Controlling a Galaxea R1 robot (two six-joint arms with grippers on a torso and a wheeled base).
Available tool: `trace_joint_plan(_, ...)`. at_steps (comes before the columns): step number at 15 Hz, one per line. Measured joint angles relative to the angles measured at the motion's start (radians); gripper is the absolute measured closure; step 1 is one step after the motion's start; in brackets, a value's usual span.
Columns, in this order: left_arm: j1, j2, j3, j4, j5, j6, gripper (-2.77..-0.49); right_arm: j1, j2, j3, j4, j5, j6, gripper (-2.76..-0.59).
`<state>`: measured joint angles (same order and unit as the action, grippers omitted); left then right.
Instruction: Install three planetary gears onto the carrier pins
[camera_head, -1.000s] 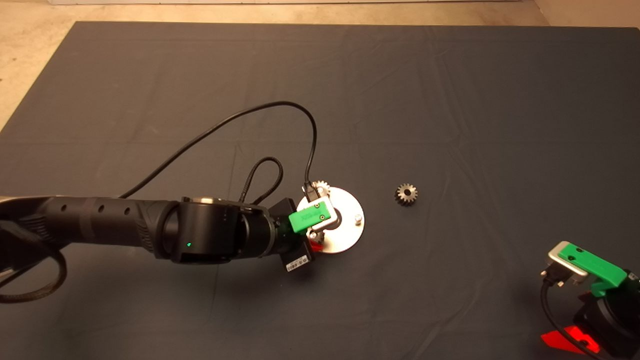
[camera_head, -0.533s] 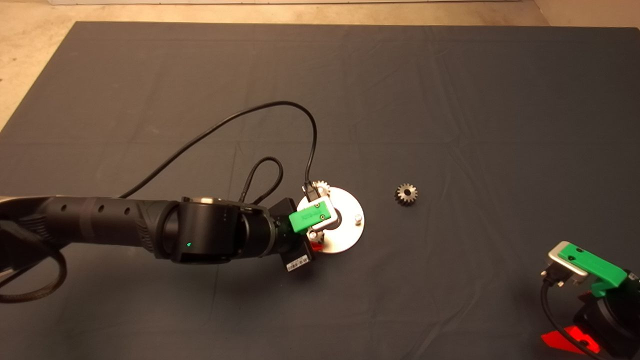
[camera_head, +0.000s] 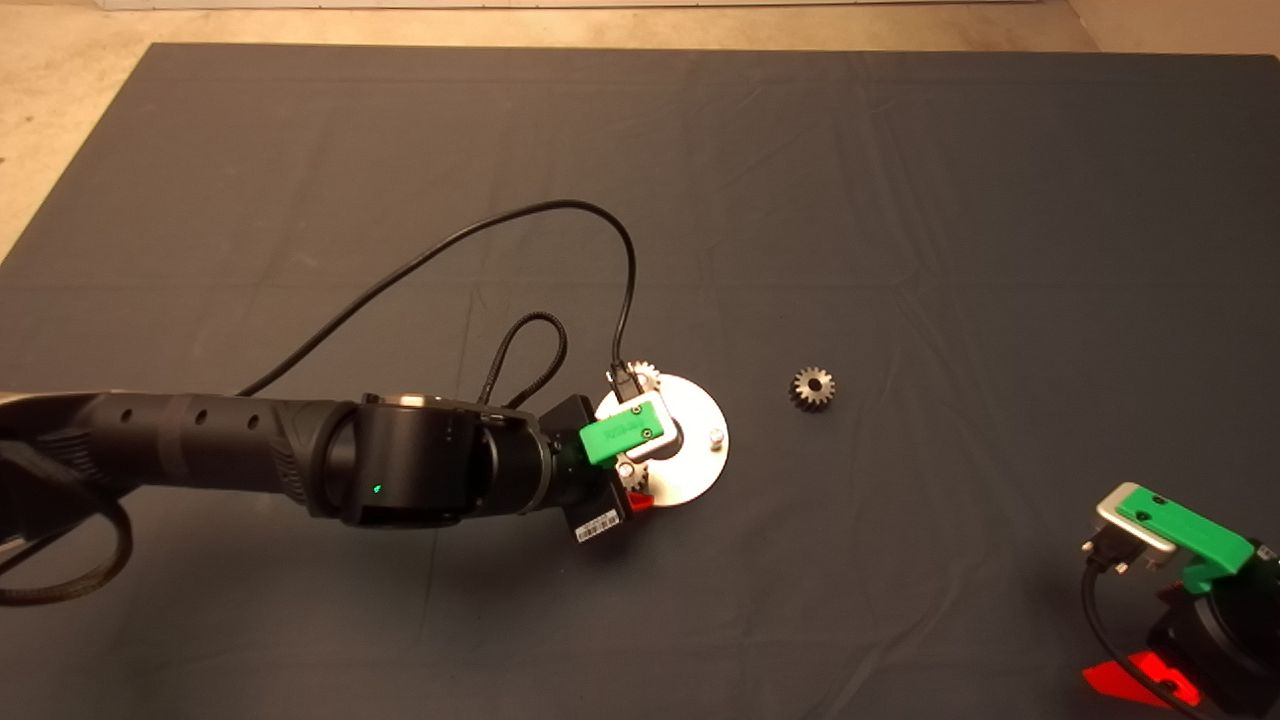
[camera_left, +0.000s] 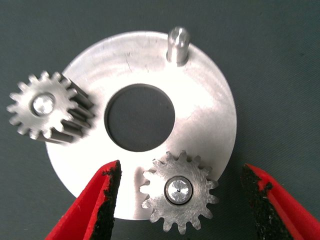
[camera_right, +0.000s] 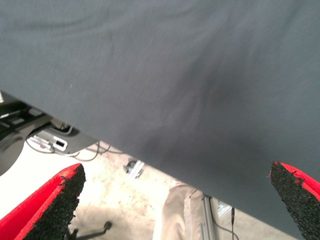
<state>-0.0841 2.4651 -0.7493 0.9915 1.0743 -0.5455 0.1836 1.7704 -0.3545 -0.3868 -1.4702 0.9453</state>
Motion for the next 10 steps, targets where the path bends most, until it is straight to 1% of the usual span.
trace_joint_plan(1, -0.021, -0.008, 0.021, -0.002, 0.000, 0.000, -1.60, 0.008, 0.000, 0.000, 0.000, 0.001, 0.000, -2.75)
trace_joint_plan(2, -0.049, -0.020, 0.042, -0.009, 0.000, 0.000, -1.60, 0.014, 0.000, 0.000, 0.000, 0.000, 0.000, -2.75)
trace_joint_plan(3, -0.077, -0.032, 0.059, -0.024, 0.000, 0.000, -1.60, 0.014, 0.002, 0.000, 0.000, 0.000, 0.000, -2.75)
trace_joint_plan(4, -0.099, -0.037, 0.068, -0.055, 0.002, -0.001, -1.61, 0.014, 0.003, 0.000, 0.001, 0.001, 0.000, -2.75)
trace_joint_plan(5, -0.122, -0.039, 0.074, -0.099, 0.007, -0.008, -1.69, 0.014, 0.006, -0.001, 0.001, 0.000, 0.000, -2.75)
trace_joint_plan(6, -0.150, -0.044, 0.082, -0.144, 0.015, -0.014, -1.72, 0.014, 0.008, -0.003, 0.001, 0.000, 0.000, -2.75)
trace_joint_plan(7, -0.180, -0.052, 0.091, -0.173, 0.036, -0.021, -1.73, 0.014, 0.010, -0.007, 0.000, 0.000, 0.000, -2.75)
trace_joint_plan(8, -0.199, -0.060, 0.099, -0.198, 0.072, -0.045, -1.73, 0.016, 0.014, -0.011, 0.001, 0.000, 0.000, -2.75)
trace_joint_plan(9, -0.202, -0.067, 0.105, -0.230, 0.131, -0.063, -1.73, 0.019, 0.026, -0.021, 0.001, -0.001, -0.002, -2.75)
trace_joint_plan(10, -0.201, -0.080, 0.124, -0.256, 0.209, -0.103, -1.73, 0.020, 0.048, -0.041, 0.001, -0.002, -0.003, -2.75)
